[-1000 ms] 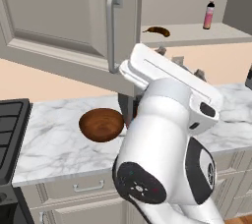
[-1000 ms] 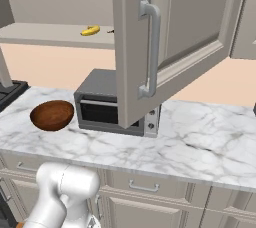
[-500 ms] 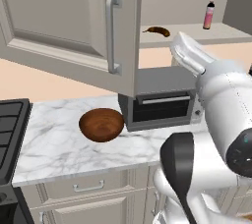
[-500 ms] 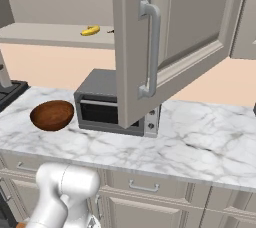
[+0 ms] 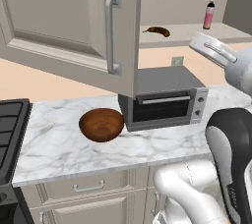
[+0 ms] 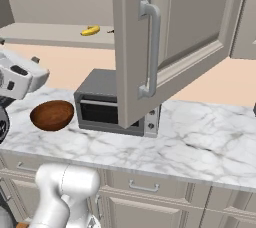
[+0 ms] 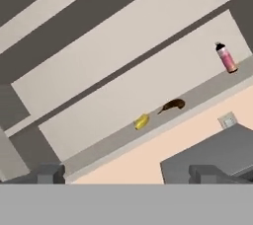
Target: Open the cabinet. Pick the banana and banana from the cabinet and place them into the bowl. Then close the cabinet.
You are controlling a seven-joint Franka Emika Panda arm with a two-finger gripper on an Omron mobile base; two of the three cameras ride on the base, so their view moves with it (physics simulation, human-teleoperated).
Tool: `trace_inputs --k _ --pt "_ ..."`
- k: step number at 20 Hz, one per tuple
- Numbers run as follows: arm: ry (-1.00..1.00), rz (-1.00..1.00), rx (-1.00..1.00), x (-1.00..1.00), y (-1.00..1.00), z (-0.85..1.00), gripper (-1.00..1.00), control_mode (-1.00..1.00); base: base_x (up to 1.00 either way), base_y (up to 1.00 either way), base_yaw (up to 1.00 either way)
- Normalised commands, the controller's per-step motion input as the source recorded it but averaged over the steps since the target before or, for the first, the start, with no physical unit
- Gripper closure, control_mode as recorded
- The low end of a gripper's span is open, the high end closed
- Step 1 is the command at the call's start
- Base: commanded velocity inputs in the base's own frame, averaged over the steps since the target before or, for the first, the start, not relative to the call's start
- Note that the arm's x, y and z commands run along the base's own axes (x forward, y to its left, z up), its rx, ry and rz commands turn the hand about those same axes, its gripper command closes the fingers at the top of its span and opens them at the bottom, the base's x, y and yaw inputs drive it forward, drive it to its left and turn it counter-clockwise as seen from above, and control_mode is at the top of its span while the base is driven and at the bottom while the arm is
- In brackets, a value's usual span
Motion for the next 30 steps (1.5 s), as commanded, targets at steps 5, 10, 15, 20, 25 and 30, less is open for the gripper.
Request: trace_inputs --k 5,10,15,20,25,30 --pt "0.01 0.30 0.00 0.13 0.03 -0.09 -1.00 -1.00 0.00 0.00 0.00" --pt "0.13 0.23 0.00 0.18 0.09 -0.15 -1.00 -1.00 0.00 0.00 0.00" --pt "0.12 0.25 -0.05 0.55 0.13 -0.12 -1.00 -1.00 0.00 0.00 0.00" --pt "0.14 0.18 -0.06 0.94 0.11 -0.18 -1.00 -1.00 0.00 0.00 0.00" --pt "0.04 0.22 -0.10 0.68 0.45 -0.19 -1.00 -1.00 0.00 0.00 0.00" --pt "0.00 0.36 -0.16 0.25 0.99 -0.14 -1.00 -1.00 0.00 0.00 0.00"
